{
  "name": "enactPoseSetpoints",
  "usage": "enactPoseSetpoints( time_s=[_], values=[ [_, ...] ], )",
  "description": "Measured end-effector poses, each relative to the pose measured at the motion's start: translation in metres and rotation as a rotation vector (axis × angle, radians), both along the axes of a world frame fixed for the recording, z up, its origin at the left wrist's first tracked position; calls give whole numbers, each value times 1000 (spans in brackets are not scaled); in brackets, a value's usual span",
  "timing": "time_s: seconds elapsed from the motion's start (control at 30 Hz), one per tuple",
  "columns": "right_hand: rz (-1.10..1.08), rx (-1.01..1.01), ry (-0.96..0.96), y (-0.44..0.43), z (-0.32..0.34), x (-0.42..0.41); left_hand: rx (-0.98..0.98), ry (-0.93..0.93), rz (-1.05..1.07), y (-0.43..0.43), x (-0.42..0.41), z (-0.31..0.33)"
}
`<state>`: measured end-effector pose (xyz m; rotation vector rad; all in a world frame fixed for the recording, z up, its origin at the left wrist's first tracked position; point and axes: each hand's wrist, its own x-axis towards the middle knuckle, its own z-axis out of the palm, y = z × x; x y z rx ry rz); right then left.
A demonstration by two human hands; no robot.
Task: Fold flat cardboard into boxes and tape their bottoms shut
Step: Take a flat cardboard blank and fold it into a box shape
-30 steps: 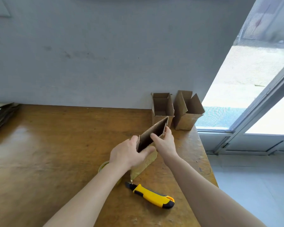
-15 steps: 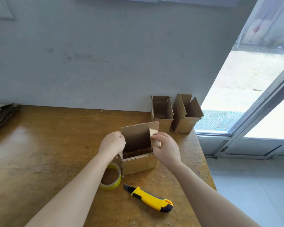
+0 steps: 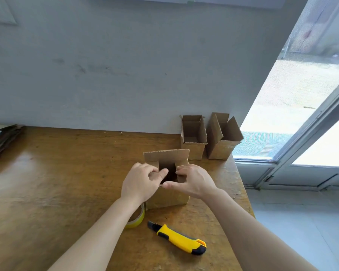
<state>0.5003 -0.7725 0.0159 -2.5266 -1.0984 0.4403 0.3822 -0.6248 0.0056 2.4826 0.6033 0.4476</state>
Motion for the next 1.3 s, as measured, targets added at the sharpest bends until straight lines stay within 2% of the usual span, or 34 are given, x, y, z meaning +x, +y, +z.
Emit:
enactPoseSetpoints(
  time_s=[0.1, 0.2, 0.33, 0.43, 0.53, 0.6, 0.7, 0.83, 1.07, 1.17, 1.3],
  values=[
    [76, -8, 21, -7, 3, 3, 63, 98, -104, 4, -3, 5],
    [16, 45, 77, -9, 2, 5, 154, 162, -216, 11, -8, 2],
    [-63, 141, 149, -6, 1, 8, 26, 65, -151, 18, -13, -6],
    [-81, 214, 83, -3, -3, 9, -25, 4, -90, 21, -10, -9],
    [-111, 166, 2, -1, -12, 9, -90, 85, -26, 26, -7, -14],
    [-146, 104, 23, -1, -21, 7, -134, 178, -14, 25, -8, -21],
    [-201, 55, 21, -1, -28, 6, -150, 194, -14, 24, -8, -29],
    [-123, -4, -194, -1, -31, 7, -91, 158, 15, 24, -5, -35],
    [138, 3, -270, 11, -40, 6, -93, 126, 43, 24, -3, -46],
    [241, -80, -376, 11, -51, -4, -85, 137, 41, 22, -2, -46],
    [231, -136, -408, 10, -53, 0, -165, 136, 37, 26, -8, -43]
  ],
)
